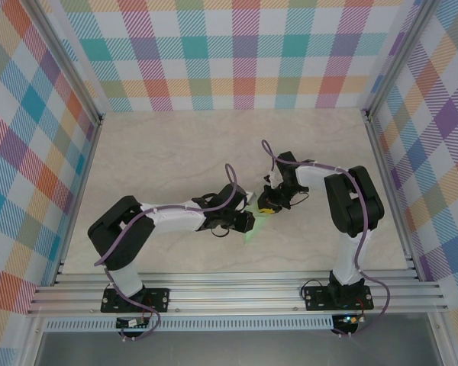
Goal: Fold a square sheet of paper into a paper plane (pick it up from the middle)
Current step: Third fold the triangle at the center of the table.
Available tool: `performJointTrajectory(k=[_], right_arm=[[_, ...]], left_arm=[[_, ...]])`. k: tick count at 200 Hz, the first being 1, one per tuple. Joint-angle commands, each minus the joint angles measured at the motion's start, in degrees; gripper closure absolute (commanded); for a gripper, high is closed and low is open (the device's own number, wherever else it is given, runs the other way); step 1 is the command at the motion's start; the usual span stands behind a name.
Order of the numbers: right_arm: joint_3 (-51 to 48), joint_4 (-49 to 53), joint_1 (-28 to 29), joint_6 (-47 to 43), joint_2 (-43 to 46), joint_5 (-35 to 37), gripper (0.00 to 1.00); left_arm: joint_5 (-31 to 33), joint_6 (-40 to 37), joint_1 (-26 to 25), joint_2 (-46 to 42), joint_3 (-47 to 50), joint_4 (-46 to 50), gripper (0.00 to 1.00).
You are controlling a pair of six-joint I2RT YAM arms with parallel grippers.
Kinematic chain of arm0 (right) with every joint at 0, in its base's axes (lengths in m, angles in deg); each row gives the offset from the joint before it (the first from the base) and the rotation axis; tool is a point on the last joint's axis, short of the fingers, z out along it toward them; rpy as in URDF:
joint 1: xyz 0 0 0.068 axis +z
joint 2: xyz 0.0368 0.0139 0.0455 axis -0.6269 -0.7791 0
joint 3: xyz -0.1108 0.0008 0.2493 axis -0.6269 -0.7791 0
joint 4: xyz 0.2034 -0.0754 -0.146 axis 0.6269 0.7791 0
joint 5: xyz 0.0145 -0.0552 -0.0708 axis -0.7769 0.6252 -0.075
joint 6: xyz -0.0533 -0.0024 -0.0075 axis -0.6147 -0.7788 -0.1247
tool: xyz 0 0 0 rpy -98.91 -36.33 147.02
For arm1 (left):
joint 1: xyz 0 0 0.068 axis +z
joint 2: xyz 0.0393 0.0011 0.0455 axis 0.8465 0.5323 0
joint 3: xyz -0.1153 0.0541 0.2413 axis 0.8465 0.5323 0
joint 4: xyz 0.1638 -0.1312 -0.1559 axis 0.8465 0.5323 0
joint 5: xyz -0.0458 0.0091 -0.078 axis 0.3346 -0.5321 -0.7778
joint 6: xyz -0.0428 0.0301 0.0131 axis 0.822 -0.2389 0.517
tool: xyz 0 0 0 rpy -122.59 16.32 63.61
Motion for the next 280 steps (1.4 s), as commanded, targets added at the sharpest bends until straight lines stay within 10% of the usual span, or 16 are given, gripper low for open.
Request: performJointTrajectory(k=[1,280], right_arm=[[0.5,2.4,0.3,-1.2,-1.2,2.3,0.84],[-0.2,2.5,0.4,0.2,-0.2,1.8,0.81]], left_arm=[[-1.2,-1.3,0.5,0.5,0.5,0.1,0.88],[-0.9,-2.6,2.5,4.3,2.6,-2.8,0.86]])
